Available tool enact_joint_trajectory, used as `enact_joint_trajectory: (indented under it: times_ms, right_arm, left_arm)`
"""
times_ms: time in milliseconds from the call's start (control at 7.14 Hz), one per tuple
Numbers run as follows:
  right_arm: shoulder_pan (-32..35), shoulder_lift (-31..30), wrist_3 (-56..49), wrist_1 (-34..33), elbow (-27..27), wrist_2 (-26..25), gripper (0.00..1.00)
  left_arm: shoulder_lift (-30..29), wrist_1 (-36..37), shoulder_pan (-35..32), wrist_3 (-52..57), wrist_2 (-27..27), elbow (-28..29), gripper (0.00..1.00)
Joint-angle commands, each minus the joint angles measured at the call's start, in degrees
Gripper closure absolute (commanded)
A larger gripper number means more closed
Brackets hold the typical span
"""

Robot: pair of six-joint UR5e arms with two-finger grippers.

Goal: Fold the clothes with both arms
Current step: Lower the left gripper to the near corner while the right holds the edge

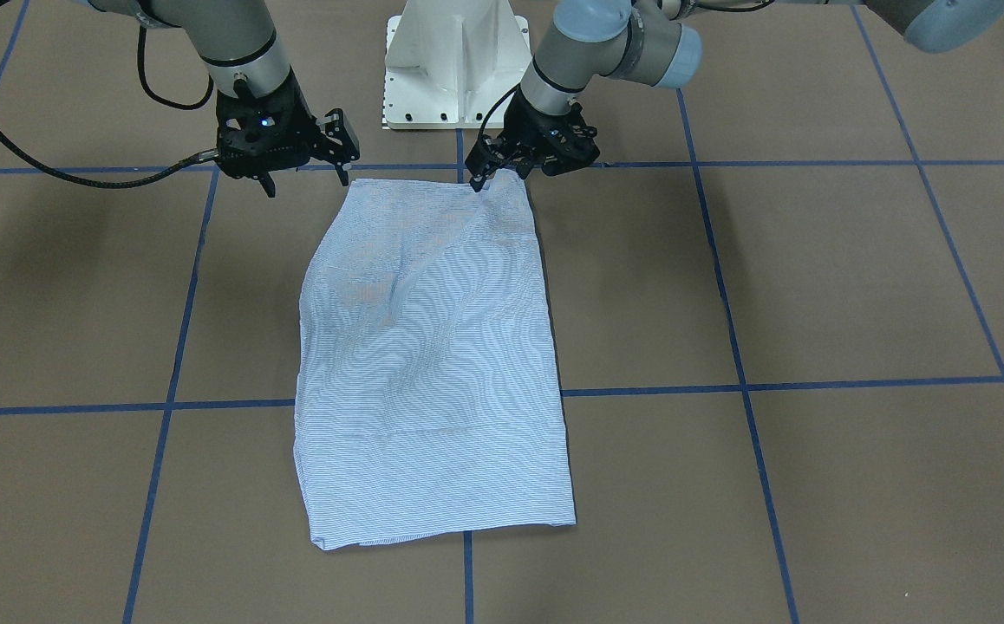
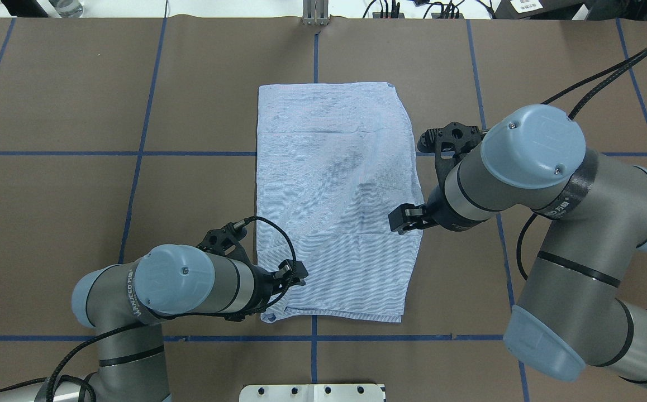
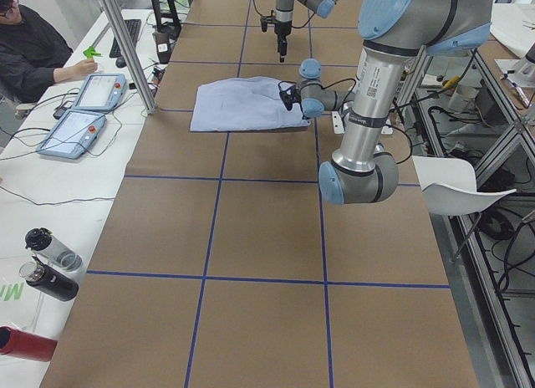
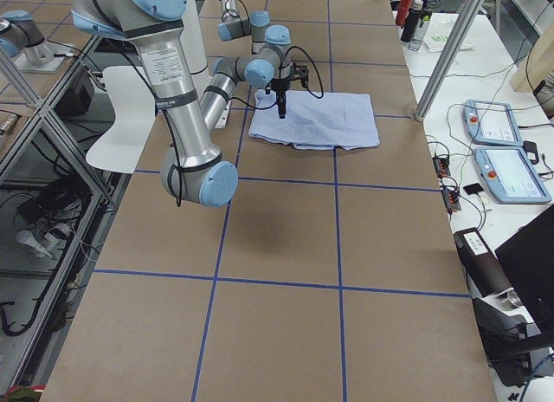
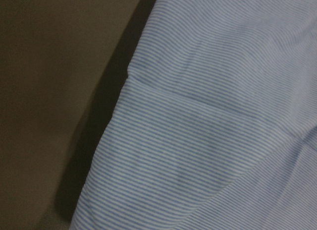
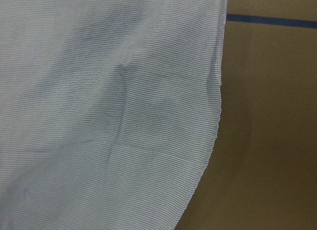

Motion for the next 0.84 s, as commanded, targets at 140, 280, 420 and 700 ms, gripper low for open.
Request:
enact_joint_trajectory:
  times_ms: [140, 280, 420, 700]
  right_arm:
    - [-0.1, 0.1, 0.0, 0.0, -0.2, -0.1, 0.0]
    - [-0.1, 0.1, 0.0, 0.0, -0.3, -0.1, 0.0]
    - [0.0, -0.1, 0.0, 0.0, -0.4, -0.1, 0.0]
    - [0.0, -0.3, 0.0, 0.0, -0.4, 0.0, 0.0]
  left_arm:
    - [2.3, 0.7, 0.4, 0.0, 0.1, -0.1, 0.06]
    - [1.8, 0.7, 0.5, -0.1, 0.1, -0.2, 0.1]
    - [1.7, 0.7, 0.5, -0.1, 0.0, -0.3, 0.13]
    - [1.6, 0.6, 2.0, -0.1, 0.0, -0.2, 0.19]
